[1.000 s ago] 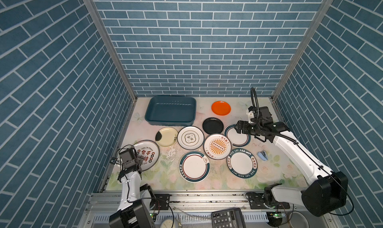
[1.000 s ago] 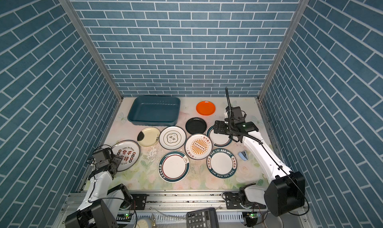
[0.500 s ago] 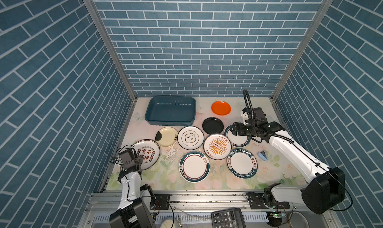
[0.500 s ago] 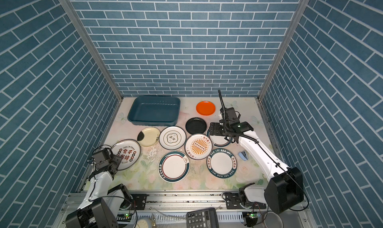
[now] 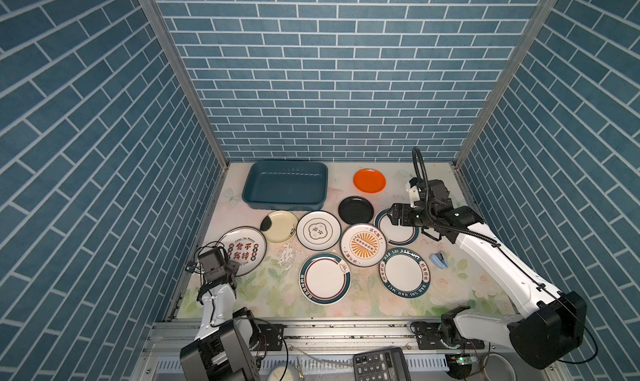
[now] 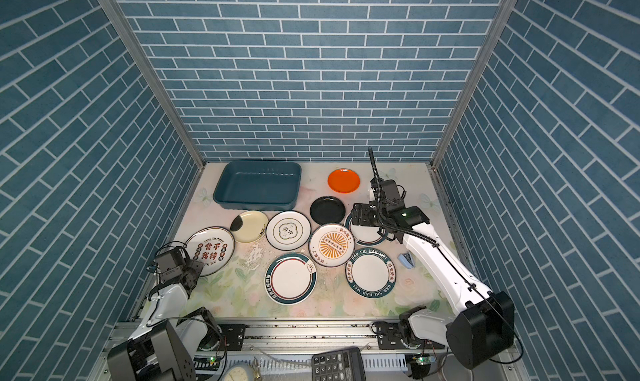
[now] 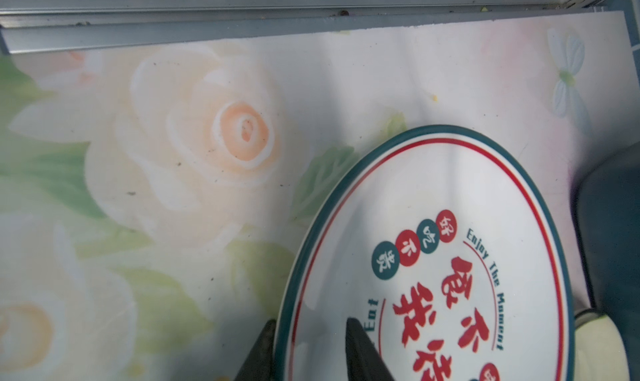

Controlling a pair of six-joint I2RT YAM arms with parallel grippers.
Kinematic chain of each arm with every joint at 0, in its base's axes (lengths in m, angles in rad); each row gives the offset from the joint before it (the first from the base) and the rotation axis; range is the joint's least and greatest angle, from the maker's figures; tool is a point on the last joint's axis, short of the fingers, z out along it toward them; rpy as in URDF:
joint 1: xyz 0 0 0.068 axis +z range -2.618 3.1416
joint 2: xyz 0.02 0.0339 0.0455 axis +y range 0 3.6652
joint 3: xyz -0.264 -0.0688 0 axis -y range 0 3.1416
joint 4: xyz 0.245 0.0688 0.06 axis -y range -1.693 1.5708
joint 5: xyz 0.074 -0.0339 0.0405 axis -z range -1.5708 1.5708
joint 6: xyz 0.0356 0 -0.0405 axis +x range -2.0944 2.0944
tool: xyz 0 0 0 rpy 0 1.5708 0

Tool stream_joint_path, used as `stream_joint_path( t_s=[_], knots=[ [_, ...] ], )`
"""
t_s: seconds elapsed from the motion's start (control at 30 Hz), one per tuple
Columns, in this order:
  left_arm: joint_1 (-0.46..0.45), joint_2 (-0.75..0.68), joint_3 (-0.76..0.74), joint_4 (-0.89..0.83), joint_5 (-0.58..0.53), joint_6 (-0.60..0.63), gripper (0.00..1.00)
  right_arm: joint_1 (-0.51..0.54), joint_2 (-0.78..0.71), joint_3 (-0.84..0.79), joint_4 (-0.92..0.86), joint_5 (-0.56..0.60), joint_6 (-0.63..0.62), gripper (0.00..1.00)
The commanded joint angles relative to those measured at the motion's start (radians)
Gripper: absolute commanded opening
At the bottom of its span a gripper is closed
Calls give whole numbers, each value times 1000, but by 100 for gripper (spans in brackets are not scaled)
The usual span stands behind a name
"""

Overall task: Place the plates into the plastic bin on the countertop
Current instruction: 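Grasp the red-text plate rim with the left gripper and tilt it up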

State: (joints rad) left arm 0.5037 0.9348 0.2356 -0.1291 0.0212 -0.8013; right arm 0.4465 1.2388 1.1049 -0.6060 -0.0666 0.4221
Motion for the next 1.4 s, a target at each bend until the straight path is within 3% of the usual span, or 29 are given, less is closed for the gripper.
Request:
stream_joint_path(
  t_s=[0.0, 0.5, 0.6, 0.87, 1.37],
  knots=[
    [2, -1, -33, -100, 29, -5, 33, 7, -7, 2, 1, 14, 24, 88],
    [3, -69, -51, -138, 10, -21, 21, 9, 16, -7, 25, 15, 5, 88],
    [3, -82, -51, -150, 9, -15, 13, 9, 16, -11, 30, 20, 3, 88],
    [3, -136, -38, -197, -4, 0, 4, 9, 31, -11, 35, 14, 1, 88],
    [3, -289, 74, -372, 1, -13, 0, 9, 28, -13, 48, 2, 6, 88]
  ],
)
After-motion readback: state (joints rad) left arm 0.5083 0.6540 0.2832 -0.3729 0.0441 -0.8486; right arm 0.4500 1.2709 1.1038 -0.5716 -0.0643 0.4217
